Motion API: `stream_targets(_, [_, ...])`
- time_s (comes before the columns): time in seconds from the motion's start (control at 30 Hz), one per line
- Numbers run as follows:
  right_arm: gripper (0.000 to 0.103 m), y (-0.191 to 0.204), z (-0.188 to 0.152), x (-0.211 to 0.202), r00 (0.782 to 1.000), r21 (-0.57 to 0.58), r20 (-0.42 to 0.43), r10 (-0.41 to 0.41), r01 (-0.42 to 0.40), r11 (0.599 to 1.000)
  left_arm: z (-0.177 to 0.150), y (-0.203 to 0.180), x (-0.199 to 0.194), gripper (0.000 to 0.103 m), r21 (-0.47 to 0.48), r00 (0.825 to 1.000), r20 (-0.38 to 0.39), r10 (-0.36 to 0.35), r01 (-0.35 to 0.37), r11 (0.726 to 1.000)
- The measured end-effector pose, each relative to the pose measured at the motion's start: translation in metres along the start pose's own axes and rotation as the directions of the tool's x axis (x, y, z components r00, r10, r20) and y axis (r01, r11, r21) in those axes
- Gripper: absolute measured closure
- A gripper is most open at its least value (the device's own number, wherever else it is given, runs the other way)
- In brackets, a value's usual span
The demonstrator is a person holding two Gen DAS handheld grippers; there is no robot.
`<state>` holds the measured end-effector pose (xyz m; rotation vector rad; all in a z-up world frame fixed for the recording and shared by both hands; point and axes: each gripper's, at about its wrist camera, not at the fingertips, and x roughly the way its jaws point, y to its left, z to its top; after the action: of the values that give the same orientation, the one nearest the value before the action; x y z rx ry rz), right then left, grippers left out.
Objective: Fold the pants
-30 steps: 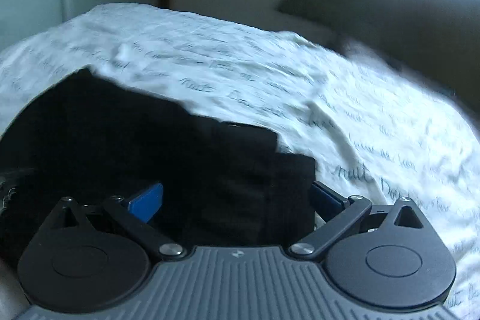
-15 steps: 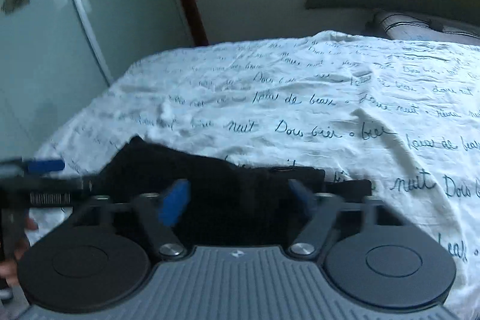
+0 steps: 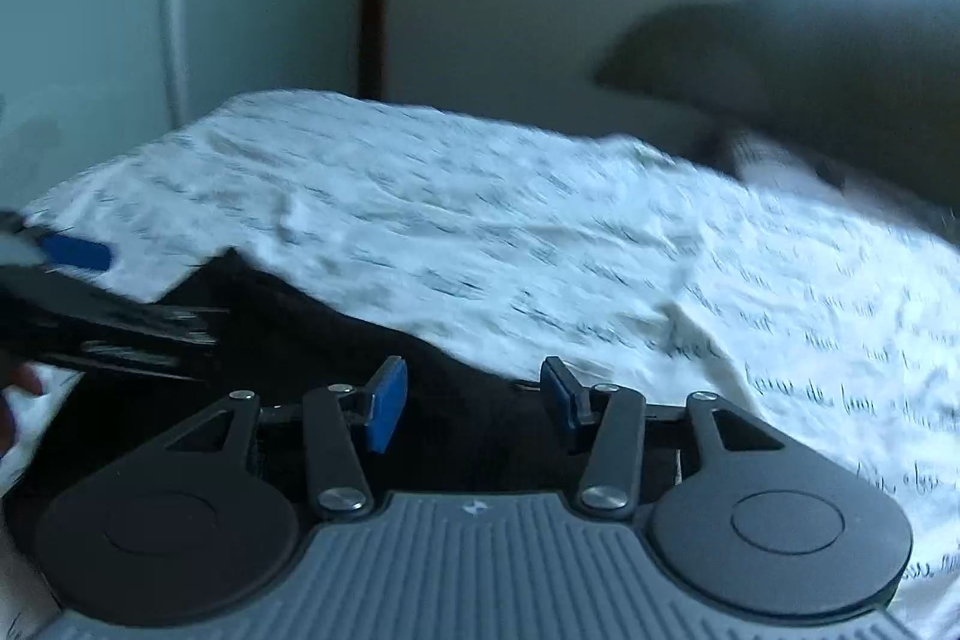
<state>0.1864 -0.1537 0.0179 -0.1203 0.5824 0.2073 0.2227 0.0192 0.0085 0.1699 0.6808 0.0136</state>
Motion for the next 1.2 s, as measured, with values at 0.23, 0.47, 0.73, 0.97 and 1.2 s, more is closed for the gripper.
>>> stream_targets(0.23, [0.032,-0.020,-0.018,0.030,0.994,0.070,-0.107,-0.015,0.023,0.997,-0.013,-0.006,-0.016,0.003,-0.039,0.997,-0.015,-0.076,0.075,0.996])
stream_targets(0.47, [0.032,-0.010,-0.029,-0.009,1.000,0.107,-0.012,-0.013,0.014,0.994,-0.032,-0.016,-0.022,0.003,-0.053,0.994,-0.027,-0.108,0.107,0.993])
stream_targets(0.73, [0.029,-0.009,-0.043,-0.004,0.996,0.101,-0.051,-0.072,0.077,0.992,-0.047,-0.019,-0.014,0.000,-0.022,0.995,-0.011,-0.096,0.096,0.995])
stream_targets(0.97, [0.029,0.012,-0.050,-0.035,0.998,0.032,0.004,-0.064,0.064,0.997,-0.056,-0.011,-0.010,0.000,-0.135,0.992,-0.004,-0.123,0.122,0.983])
stream_targets(1.2, [0.029,0.002,-0.056,-0.032,0.997,0.094,-0.028,-0.070,0.072,0.993,-0.058,-0.009,-0.018,0.000,-0.124,0.993,-0.008,-0.114,0.113,0.986])
